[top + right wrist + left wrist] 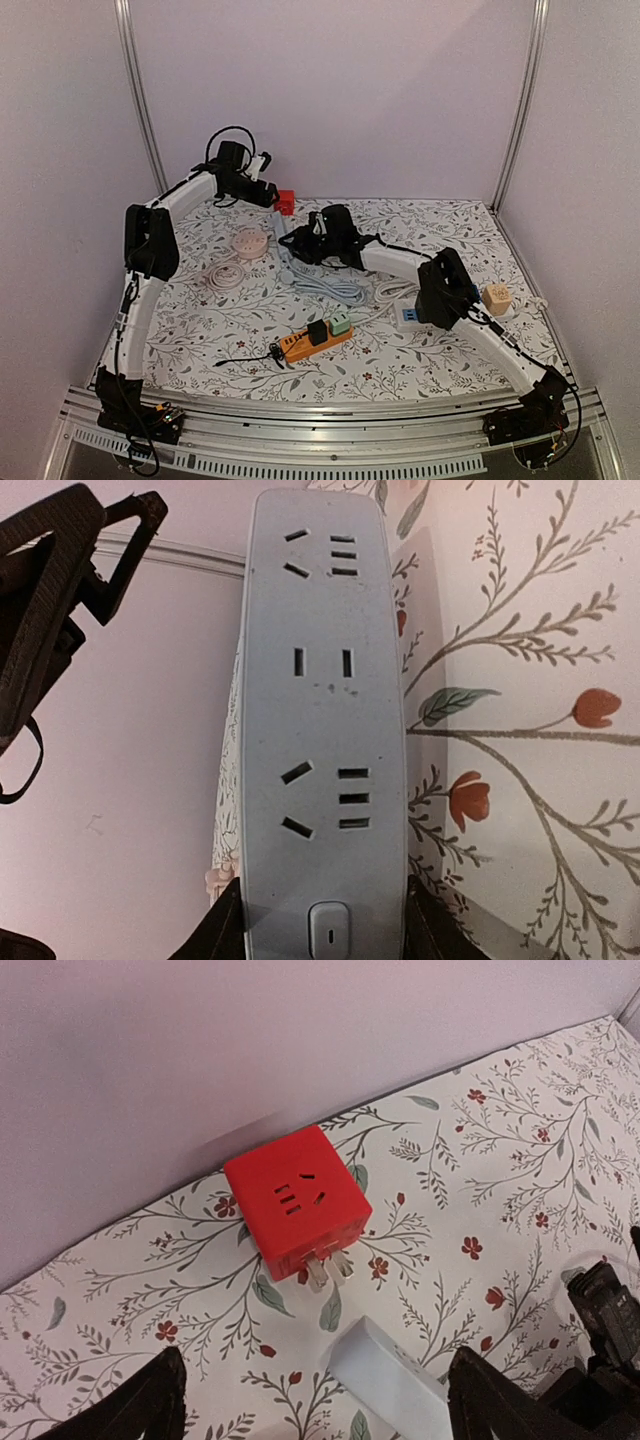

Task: Insert the plug
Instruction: Adjust the plug at the center of the board.

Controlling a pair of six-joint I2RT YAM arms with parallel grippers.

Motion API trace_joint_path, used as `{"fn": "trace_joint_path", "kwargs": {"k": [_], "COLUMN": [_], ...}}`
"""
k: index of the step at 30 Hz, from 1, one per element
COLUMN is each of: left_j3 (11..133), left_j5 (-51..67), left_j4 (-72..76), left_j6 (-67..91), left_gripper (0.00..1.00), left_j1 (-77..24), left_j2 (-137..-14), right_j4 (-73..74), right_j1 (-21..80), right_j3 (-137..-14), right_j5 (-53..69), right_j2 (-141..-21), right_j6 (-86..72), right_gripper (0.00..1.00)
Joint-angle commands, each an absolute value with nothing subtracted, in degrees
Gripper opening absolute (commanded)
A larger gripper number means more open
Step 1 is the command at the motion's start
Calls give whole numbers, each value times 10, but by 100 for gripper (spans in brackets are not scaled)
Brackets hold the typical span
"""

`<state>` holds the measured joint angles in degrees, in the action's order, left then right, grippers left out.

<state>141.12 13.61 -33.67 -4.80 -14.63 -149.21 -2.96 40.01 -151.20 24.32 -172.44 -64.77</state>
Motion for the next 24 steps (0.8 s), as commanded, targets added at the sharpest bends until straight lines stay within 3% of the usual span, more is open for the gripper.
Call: {"fn": "trace_joint_path", "kwargs": {"k": [1, 6, 10, 16, 24], "left_j3": [1432, 1443, 1444, 1458, 1510], "left_j5": [86, 6, -60, -92, -73], "left_j4": [-299, -233, -179, -125, -71], "left_j6": [-119, -159, -147, -250, -406], "left_gripper": [89, 86, 77, 77, 80], "left_j1": [-149, -151, -146, -150, -152], "left_j2": [-1525, -1543, -1553, -1596, -1670], "right_j4": [6, 49, 39, -60, -84], "right_j1": [358, 329, 321, 331, 378], "right_j3": [-1393, -1393, -1475, -1559, -1567], "right_j5": [275, 259, 222, 118, 23], "right_j2": [-1593, -1536, -1592, -1730, -1744], "right_j6": [-570, -502, -547, -715, -696], "right_gripper": [0, 0, 0, 0, 0]}}
